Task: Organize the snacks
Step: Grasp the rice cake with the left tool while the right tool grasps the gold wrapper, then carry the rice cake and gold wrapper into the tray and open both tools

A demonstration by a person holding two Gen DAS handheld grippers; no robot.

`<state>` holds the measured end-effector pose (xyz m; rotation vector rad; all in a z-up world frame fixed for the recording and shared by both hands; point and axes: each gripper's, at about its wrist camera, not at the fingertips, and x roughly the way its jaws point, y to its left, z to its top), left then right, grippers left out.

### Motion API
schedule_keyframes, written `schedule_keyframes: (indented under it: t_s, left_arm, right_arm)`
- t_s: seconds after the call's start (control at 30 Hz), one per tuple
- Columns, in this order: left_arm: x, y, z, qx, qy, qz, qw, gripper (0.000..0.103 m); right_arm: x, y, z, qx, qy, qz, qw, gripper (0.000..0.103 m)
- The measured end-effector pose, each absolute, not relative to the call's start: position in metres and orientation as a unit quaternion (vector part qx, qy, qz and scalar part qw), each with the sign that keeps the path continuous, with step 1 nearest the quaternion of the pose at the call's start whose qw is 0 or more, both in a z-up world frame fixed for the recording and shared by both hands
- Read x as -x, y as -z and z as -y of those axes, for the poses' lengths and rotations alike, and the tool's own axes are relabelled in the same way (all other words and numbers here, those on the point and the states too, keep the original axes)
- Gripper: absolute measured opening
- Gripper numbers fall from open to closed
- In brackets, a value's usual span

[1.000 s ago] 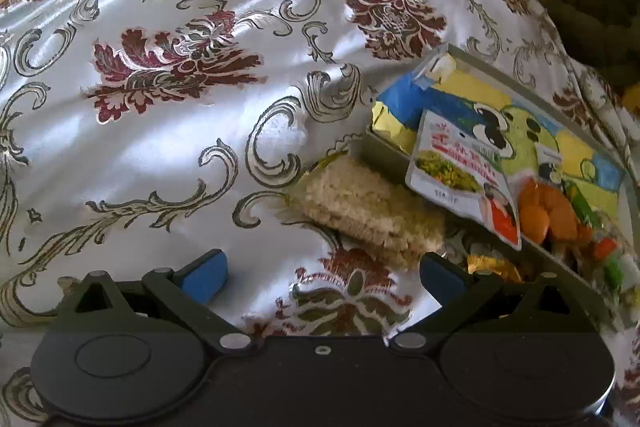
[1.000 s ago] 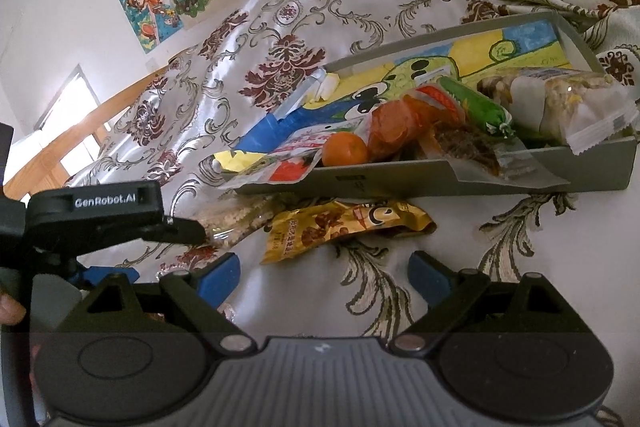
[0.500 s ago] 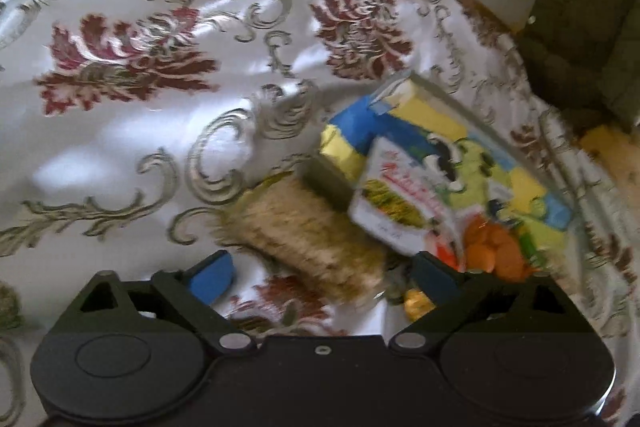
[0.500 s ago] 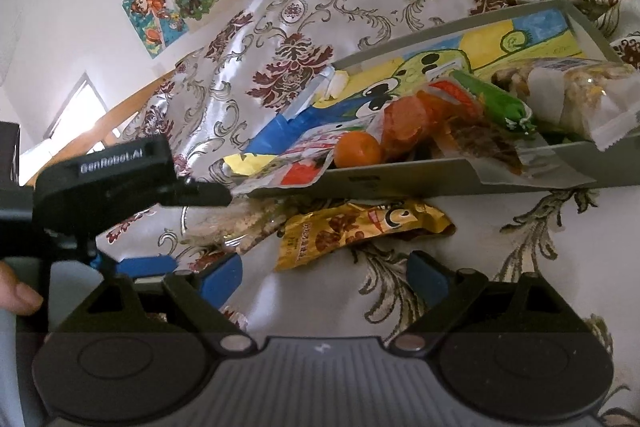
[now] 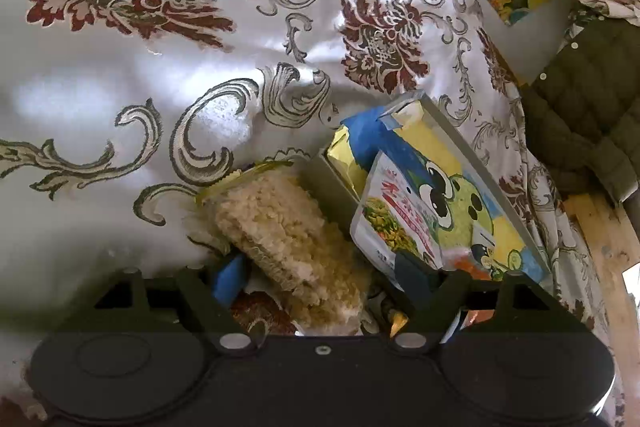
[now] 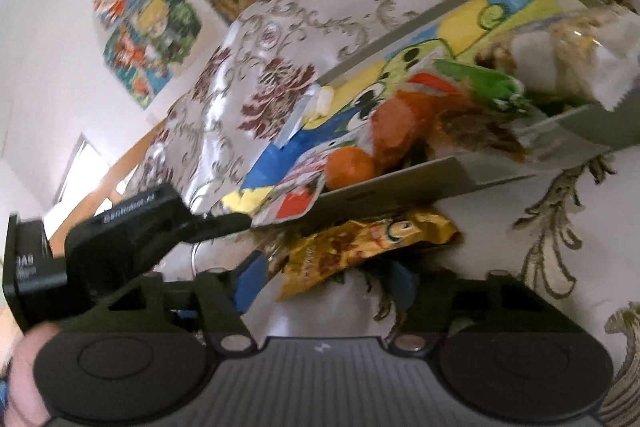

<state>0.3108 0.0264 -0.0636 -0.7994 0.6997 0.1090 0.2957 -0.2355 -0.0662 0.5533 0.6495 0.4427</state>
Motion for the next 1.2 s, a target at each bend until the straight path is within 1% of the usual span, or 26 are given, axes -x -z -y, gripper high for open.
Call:
schedule_keyframes:
  t_s: [0.1,0.2,0.27,0.3,0.33,0.37,0.43,0.5,0.63,0.67,0.73,0.8,0.9,1.0,1.2]
  left_arm:
    - [-0.308,0.065,-0.023,0.365,-0.046,-0.325,0.872,0.083]
    - [-0.303,0.067,-0.024,0.359,-0.040,-0.312,0.879,0.077]
    - [-0.298,0.070,-0.029,0.370,-0.040,-0.302,0.878,0.067]
    - [-0.296,0.071,-0.032,0.376,-0.040,-0.299,0.876,0.064]
    - [-0.295,0.073,-0.034,0.382,-0.040,-0.296,0.874,0.059]
    - [-0.294,0.074,-0.037,0.388,-0.044,-0.294,0.872,0.051]
    - [-0.292,0.076,-0.041,0.399,-0.054,-0.292,0.867,0.043]
    - [-0.291,0.077,-0.045,0.418,-0.052,-0.286,0.861,0.042]
    - [-0.290,0.079,-0.045,0.419,-0.046,-0.281,0.862,0.041]
    - [-0.292,0.079,-0.045,0.420,-0.044,-0.282,0.862,0.042]
    - [-0.296,0.080,-0.046,0.424,-0.041,-0.286,0.859,0.043]
    - [-0.298,0.080,-0.048,0.425,-0.039,-0.293,0.856,0.043]
    - [-0.298,0.080,-0.050,0.428,-0.041,-0.298,0.852,0.039]
    - [-0.293,0.077,-0.048,0.426,-0.045,-0.297,0.853,0.038]
    - [-0.277,0.066,-0.045,0.415,-0.032,-0.301,0.858,0.036]
  right_arm:
    - [-0.299,0.070,0.237,-0.278,-0.209,-0.309,0.885,0.061]
    - [-0.300,0.071,0.235,-0.277,-0.207,-0.308,0.886,0.061]
    - [-0.301,0.071,0.234,-0.280,-0.205,-0.308,0.886,0.062]
    - [-0.301,0.071,0.234,-0.284,-0.204,-0.308,0.885,0.062]
    - [-0.301,0.072,0.234,-0.290,-0.202,-0.308,0.883,0.062]
    - [-0.301,0.072,0.234,-0.295,-0.199,-0.308,0.882,0.061]
    - [-0.301,0.072,0.234,-0.305,-0.190,-0.308,0.881,0.059]
    - [-0.302,0.073,0.234,-0.320,-0.182,-0.307,0.878,0.057]
    - [-0.306,0.076,0.235,-0.344,-0.173,-0.307,0.871,0.056]
    - [-0.306,0.077,0.235,-0.349,-0.171,-0.306,0.869,0.056]
    - [-0.308,0.080,0.236,-0.364,-0.167,-0.305,0.864,0.052]
    - [-0.310,0.083,0.238,-0.372,-0.151,-0.308,0.863,0.034]
    - [-0.310,0.089,0.241,-0.388,-0.138,-0.310,0.857,0.024]
    - [-0.309,0.091,0.242,-0.395,-0.131,-0.312,0.854,0.021]
    - [-0.303,0.086,0.243,-0.395,-0.123,-0.320,0.852,0.019]
